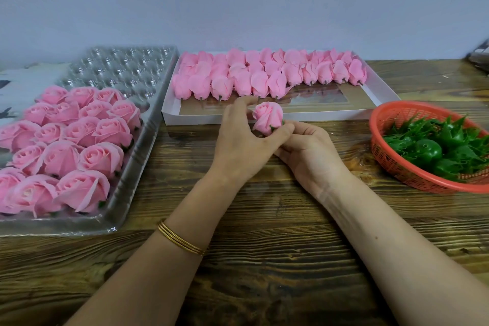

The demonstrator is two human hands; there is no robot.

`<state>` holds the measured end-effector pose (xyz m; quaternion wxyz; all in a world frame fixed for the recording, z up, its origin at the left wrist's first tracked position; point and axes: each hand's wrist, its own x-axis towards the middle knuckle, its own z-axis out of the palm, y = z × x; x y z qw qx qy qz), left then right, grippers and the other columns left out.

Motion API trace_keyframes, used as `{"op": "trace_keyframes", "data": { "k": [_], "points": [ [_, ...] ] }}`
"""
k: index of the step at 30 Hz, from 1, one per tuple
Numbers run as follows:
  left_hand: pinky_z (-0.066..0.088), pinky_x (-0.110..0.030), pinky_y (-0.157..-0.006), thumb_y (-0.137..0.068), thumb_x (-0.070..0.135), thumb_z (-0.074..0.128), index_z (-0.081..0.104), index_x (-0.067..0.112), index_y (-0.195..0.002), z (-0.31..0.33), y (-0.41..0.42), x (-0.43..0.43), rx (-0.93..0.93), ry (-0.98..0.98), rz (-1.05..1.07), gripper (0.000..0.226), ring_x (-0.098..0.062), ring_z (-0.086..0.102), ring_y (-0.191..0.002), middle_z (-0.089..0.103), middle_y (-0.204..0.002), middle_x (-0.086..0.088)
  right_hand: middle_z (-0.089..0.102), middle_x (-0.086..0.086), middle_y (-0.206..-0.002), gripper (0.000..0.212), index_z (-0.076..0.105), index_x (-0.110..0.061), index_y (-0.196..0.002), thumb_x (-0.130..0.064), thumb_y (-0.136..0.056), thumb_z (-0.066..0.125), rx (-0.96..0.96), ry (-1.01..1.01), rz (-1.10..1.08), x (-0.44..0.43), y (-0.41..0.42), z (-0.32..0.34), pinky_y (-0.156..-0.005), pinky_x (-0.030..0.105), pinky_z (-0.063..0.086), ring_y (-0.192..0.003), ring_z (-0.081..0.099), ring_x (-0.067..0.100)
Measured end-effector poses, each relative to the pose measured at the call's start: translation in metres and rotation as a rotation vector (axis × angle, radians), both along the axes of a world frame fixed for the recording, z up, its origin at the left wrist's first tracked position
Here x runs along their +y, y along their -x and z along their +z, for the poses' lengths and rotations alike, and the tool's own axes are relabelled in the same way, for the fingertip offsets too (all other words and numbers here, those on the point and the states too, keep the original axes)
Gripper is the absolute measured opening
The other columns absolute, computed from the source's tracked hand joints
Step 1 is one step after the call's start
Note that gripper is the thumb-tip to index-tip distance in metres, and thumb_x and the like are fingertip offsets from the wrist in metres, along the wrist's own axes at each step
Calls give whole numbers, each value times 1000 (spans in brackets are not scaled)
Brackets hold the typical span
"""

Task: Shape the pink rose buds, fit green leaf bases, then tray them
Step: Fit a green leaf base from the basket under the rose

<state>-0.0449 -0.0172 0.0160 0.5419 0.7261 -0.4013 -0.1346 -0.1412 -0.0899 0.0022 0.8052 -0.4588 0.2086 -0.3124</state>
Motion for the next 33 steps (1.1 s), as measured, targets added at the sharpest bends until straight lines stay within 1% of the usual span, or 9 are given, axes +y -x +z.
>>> {"op": "trace_keyframes", "data": {
  "k": [3, 6, 8, 11, 16, 20, 23, 28, 33],
  "points": [
    [42, -19, -88, -78, 37, 79, 48, 23, -131, -2, 2, -1, -45, -8, -2, 62, -5, 50, -105, 52, -121, 5, 75, 13, -80, 32, 75, -5, -75, 15, -84, 53, 3, 61, 25, 2, 1, -1, -71, 23, 56, -78, 73, 19],
    [36, -7, -81, -82, 37, 75, 47, 25, -133, -4, 0, -2, -87, -16, -17, 59, -3, 48, -106, 53, -123, 5, 75, 15, -83, 24, 72, 0, -84, 16, -82, 55, 33, 101, 32, 2, 0, -3, -75, 27, 58, -81, 72, 21],
    [32, -4, -78, -84, 38, 73, 46, 28, -135, -4, 0, -1, -133, -31, -28, 59, -1, 46, -107, 52, -125, 6, 74, 15, -84, 24, 71, 0, -88, 17, -80, 57, 66, 135, 29, 2, 0, -4, -80, 30, 59, -82, 71, 23],
    [34, -15, -79, -85, 36, 70, 48, 29, -133, -5, 1, 0, -197, -36, -36, 53, -3, 46, -104, 53, -122, 5, 74, 15, -85, 28, 71, -1, -91, 20, -78, 57, 107, 193, 19, 3, 0, -6, -83, 33, 57, -84, 70, 23],
    [41, -29, -84, -86, 34, 69, 57, 28, -111, -4, 2, 2, -223, -50, -22, 29, -4, 47, -94, 53, -108, 8, 73, 13, -88, 32, 68, 3, -101, 22, -78, 57, 164, 252, 2, 4, 0, -7, -87, 36, 55, -88, 68, 22],
    [44, -32, -86, -85, 28, 70, 61, 24, -100, -2, 3, 3, -236, -89, -14, 18, -10, 50, -92, 51, -102, 7, 71, 15, -91, 34, 64, -1, -102, 24, -78, 58, 197, 250, -38, 5, -1, -6, -92, 39, 52, -89, 66, 23],
    [44, -34, -84, -86, 27, 68, 60, 21, -95, 1, 3, 3, -261, -140, -21, 14, -13, 51, -92, 52, -101, 5, 66, 20, -94, 39, 54, -5, -104, 24, -78, 59, 209, 201, -73, 5, -2, -7, -91, 47, 51, -91, 62, 28],
    [44, -36, -82, -88, 25, 66, 60, 15, -91, 3, 2, 4, -265, -158, -25, 12, -16, 50, -91, 52, -99, 2, 66, 16, -89, 45, 47, -12, -100, 25, -78, 59, 195, 157, -92, 5, -3, -8, -88, 51, 51, -90, 60, 31],
    [43, -35, -79, -91, 23, 61, 58, 14, -94, 3, 0, 4, -294, -171, -32, 9, -16, 49, -90, 52, -100, 1, 70, 10, -78, 42, 48, -12, -96, 23, -78, 62, 163, 164, -90, 6, -3, -9, -76, 35, 55, -75, 64, 23]
  ]
}}
